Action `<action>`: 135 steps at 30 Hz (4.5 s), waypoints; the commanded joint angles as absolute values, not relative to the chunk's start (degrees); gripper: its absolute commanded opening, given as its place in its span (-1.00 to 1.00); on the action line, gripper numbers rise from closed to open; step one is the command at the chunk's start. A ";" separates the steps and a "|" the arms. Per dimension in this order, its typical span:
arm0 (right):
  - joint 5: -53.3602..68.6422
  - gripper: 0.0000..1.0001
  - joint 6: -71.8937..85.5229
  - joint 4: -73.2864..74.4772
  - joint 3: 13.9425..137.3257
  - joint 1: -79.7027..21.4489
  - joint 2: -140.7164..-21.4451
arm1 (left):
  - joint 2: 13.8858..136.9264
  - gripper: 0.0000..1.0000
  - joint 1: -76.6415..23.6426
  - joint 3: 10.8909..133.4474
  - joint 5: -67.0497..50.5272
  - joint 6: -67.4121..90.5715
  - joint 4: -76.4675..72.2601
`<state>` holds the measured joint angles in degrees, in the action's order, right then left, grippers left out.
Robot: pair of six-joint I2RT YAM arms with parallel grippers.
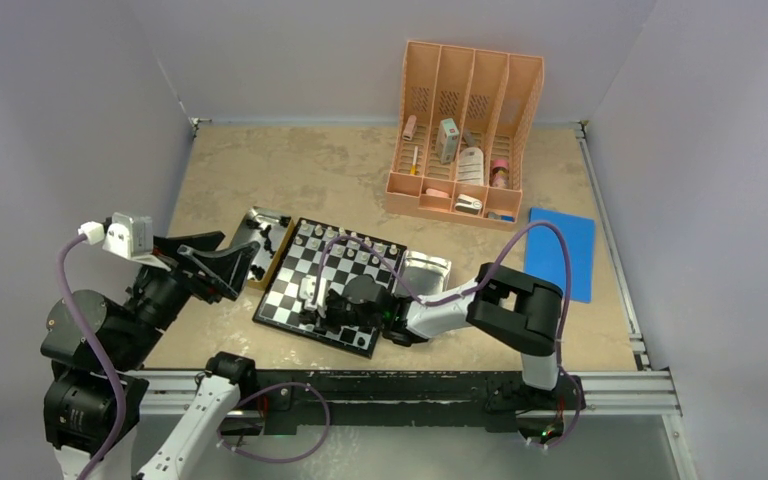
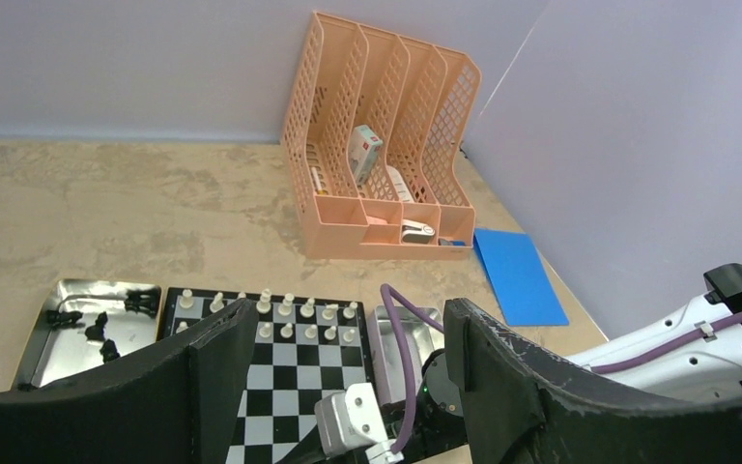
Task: Set up the chess pieces on the board
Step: Place the chess piece on the chessboard, then pick up the chess piece from the storage box.
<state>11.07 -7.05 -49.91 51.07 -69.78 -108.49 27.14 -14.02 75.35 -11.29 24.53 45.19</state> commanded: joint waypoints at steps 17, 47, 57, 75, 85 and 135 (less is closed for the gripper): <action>9.01 -0.78 -11.24 -48.70 53.13 -71.17 -110.89 | 27.51 0.41 -13.97 67.19 -13.47 25.11 44.27; 2.84 0.04 -7.27 -44.64 53.61 -71.28 -105.11 | 34.26 0.41 -13.97 62.60 -15.38 24.35 40.51; 1.90 0.24 -1.32 -39.41 53.41 -71.28 -93.76 | 43.31 0.68 -13.97 61.17 -8.68 23.56 41.26; -7.50 0.74 9.16 -33.59 40.83 -71.27 -63.00 | 67.39 0.42 -1.28 60.93 -3.09 15.75 32.86; -14.32 0.75 10.20 -34.50 34.24 -71.28 -54.13 | 78.29 0.13 -1.10 61.88 -1.76 4.97 24.30; -15.77 0.75 11.60 -26.80 37.62 -71.28 -48.24 | 105.43 -0.33 -0.31 73.61 2.79 -1.23 29.97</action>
